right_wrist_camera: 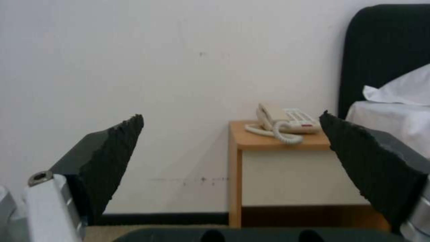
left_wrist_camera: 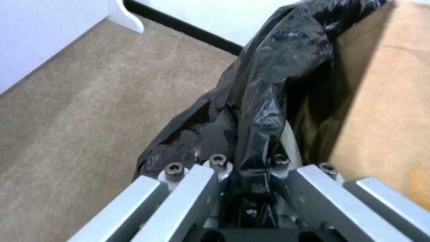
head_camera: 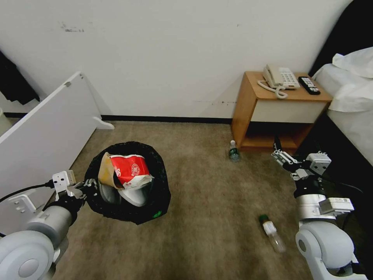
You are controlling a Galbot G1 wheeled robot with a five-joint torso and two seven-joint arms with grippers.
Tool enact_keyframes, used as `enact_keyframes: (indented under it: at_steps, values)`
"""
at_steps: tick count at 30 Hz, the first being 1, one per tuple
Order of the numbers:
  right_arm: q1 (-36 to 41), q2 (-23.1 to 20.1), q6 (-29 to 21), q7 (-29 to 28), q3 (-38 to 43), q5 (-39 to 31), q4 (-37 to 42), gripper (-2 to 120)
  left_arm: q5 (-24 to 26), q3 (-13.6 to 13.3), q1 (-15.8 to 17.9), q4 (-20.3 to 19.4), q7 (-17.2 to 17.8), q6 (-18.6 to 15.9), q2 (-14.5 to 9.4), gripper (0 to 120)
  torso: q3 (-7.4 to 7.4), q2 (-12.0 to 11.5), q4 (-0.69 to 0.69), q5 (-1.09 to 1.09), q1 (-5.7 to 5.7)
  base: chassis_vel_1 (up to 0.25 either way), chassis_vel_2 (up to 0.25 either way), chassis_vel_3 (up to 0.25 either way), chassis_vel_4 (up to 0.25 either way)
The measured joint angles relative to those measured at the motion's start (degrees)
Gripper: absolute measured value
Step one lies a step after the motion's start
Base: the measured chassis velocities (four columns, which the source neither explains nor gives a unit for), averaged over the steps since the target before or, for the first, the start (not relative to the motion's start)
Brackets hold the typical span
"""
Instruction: Pick up the trash bin, then pick up the garbage from the floor and place it into the trash bin.
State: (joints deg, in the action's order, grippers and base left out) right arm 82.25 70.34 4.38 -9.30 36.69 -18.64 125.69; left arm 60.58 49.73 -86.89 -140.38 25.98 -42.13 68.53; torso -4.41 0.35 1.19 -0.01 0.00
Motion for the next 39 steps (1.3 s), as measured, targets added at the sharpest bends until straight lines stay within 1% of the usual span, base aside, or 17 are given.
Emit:
enact_keyframes:
  at_steps: [5, 10, 12, 15, 18, 19, 20, 21, 22, 23, 25, 26, 27, 28, 30, 34, 39]
  values:
    - [0.3, -0.2, -1.9, -1.1, -0.2, 0.8, 0.7, 100, -0.1, -0.1, 0.0, 0.0, 0.0, 0.0, 0.1, 1, -0.01, 0.0, 0.00, 0.00, 0.01, -0.166, 0.159, 0.166, -0.132]
    - [0.8, -0.5, -3.1, -1.8, -0.1, 2.4, 0.9, 100, -0.1, -0.1, 0.0, 0.0, 0.0, 0.0, 0.1, 1, 0.02, 0.0, -0.01, 0.01, 0.00, 0.020, -0.020, -0.016, 0.016]
    - [1.4, -0.7, -6.6, -2.1, 0.1, 2.9, 1.8, 100, -0.1, -0.1, -0.1, 0.0, 0.0, 0.0, 0.2, 1, 0.03, 0.0, -0.01, 0.01, 0.00, 0.025, -0.021, -0.023, 0.020]
    - [1.7, -1.0, -8.6, -2.3, 0.1, 2.8, 2.4, 100, -0.1, -0.1, -0.1, 0.0, 0.0, 0.0, 0.2, 1, 0.03, 0.0, -0.01, 0.01, 0.00, 0.000, 0.000, 0.000, 0.000]
    - [2.9, -3.3, -20.4, -4.7, 0.4, 0.7, 5.1, 100, -0.1, 0.0, -0.1, -0.1, 0.0, 0.0, 0.1, 1, 0.02, 0.0, 0.00, 0.01, 0.00, 0.000, 0.000, 0.000, 0.000]
    - [2.9, -3.3, -20.4, -4.7, 0.4, 0.7, 5.1, 100, -0.1, 0.0, -0.1, -0.1, 0.0, 0.0, 0.1, 1, 0.02, 0.0, 0.00, 0.01, 0.00, 0.000, 0.000, 0.000, 0.000]
    - [3.4, -5.0, -25.8, -5.9, 0.5, -0.5, 6.2, 100, -0.1, 0.0, -0.2, -0.1, 0.0, 0.0, 0.1, 1, 0.01, 0.0, -0.01, 0.02, 0.00, 0.000, 0.000, 0.000, 0.000]
    - [3.8, -6.1, -28.7, -6.4, 0.6, -1.3, 6.7, 100, -0.1, 0.0, -0.2, -0.1, 0.0, 0.0, 0.1, 1, 0.01, 0.0, 0.00, 0.02, 0.00, 0.000, 0.000, 0.000, 0.000]
    - [4.5, -8.0, -33.6, -6.8, 1.0, -2.4, 7.6, 100, -0.1, 0.0, -0.2, -0.2, 0.0, 0.0, 0.1, 1, 0.02, 0.0, 0.00, 0.01, 0.00, 0.000, 0.000, 0.000, 0.000]
    - [4.5, -8.0, -33.6, -6.8, 1.0, -2.4, 7.6, 100, -0.1, 0.0, -0.2, -0.2, 0.0, 0.0, 0.1, 1, 0.02, 0.0, 0.00, 0.01, 0.00, 0.000, 0.000, 0.000, 0.000]
    - [5.7, -11.5, -40.7, -6.9, 1.7, -4.8, 8.6, 100, -0.1, 0.1, -0.2, -0.3, -0.1, 0.0, 0.1, 1, 0.02, 0.0, 0.00, 0.01, 0.00, 0.000, 0.000, 0.000, 0.000]
    - [6.0, -12.8, -43.1, -6.8, 2.0, -6.4, 8.8, 100, 0.0, 0.0, -0.2, -0.3, -0.1, 0.0, 0.1, 1, 0.01, 0.0, -0.01, 0.01, 0.00, 0.000, 0.000, 0.000, 0.000]
    - [6.0, -12.8, -43.1, -6.8, 2.0, -6.4, 8.8, 100, 0.0, 0.0, -0.2, -0.3, -0.1, 0.0, 0.1, 1, 0.01, 0.0, -0.01, 0.01, 0.00, 0.000, 0.000, 0.000, 0.000]
    - [6.4, -14.7, -46.0, -6.7, 2.6, -8.8, 9.1, 100, 0.0, 0.0, -0.2, -0.3, -0.1, 0.0, 0.0, 1, 0.01, 0.0, 0.00, 0.03, 0.00, 0.000, 0.000, 0.000, 0.000]
    - [7.1, -17.2, -47.3, -6.2, 3.0, -10.7, 9.0, 100, 0.0, -0.1, -0.2, -0.4, -0.1, 0.0, -0.1, 1, 0.01, 0.0, -0.01, 0.00, 0.00, 0.000, 0.000, 0.000, 0.000]
    - [8.1, -20.1, -47.5, -4.9, 2.3, -9.6, 6.9, 100, 0.0, -0.2, -0.2, -0.5, -0.1, 0.0, 0.0, 1, 0.01, 0.0, -0.01, 0.01, 0.00, 0.000, 0.000, 0.000, 0.000]
    - [8.8, -21.3, -47.4, -4.0, -1.4, -8.7, 3.3, 100, 0.0, -0.3, -0.2, -0.5, -0.1, 0.0, 0.0, 1, 0.01, 0.0, -0.01, 0.01, 0.00, 0.000, 0.000, 0.000, 0.000]
